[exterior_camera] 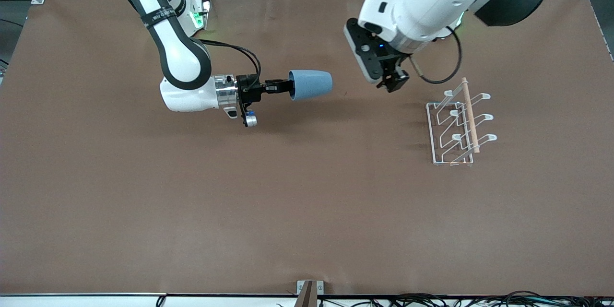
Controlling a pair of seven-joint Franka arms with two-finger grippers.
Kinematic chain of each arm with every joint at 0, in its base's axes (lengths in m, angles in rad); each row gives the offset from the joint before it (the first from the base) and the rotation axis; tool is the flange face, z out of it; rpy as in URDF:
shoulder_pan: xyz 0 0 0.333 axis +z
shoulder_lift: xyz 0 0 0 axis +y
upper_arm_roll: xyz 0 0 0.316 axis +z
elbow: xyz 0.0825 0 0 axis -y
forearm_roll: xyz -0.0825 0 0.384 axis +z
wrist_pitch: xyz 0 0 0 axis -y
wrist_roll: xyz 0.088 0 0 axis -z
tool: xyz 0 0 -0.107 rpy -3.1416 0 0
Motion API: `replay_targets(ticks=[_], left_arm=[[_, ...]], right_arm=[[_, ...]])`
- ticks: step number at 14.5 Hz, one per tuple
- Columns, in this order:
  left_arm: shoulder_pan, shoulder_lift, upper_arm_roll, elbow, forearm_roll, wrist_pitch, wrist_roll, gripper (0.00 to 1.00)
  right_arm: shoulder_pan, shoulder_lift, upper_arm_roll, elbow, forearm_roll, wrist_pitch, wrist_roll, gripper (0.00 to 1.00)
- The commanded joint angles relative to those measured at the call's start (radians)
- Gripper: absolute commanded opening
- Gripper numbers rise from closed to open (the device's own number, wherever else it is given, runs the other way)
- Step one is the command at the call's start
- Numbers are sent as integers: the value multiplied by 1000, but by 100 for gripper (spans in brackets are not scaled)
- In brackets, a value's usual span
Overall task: Hang cup on cup holder
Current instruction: 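Insert the left gripper into the cup's mouth held by the right gripper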
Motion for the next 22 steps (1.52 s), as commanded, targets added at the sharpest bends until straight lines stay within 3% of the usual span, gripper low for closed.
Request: replay_targets(ticks=[1, 3, 8, 19, 22], left_arm=[[8, 67, -33, 29, -52, -9, 15, 100], [-2, 99, -67, 29, -52, 21, 14, 100], [-71, 151, -69, 26, -52, 85, 14, 100], [-114, 231, -67, 15, -43, 250, 12, 100], [-124, 236, -68, -5, 38, 278, 12, 100]], right_arm=[[14, -8, -9, -13, 31, 4, -7, 0], [14, -8, -9, -13, 31, 4, -7, 0], [14, -8, -9, -13, 31, 3, -7, 0], [16, -10, -9, -13, 31, 3, -8, 1], [16, -11, -9, -13, 32, 0, -8, 1]])
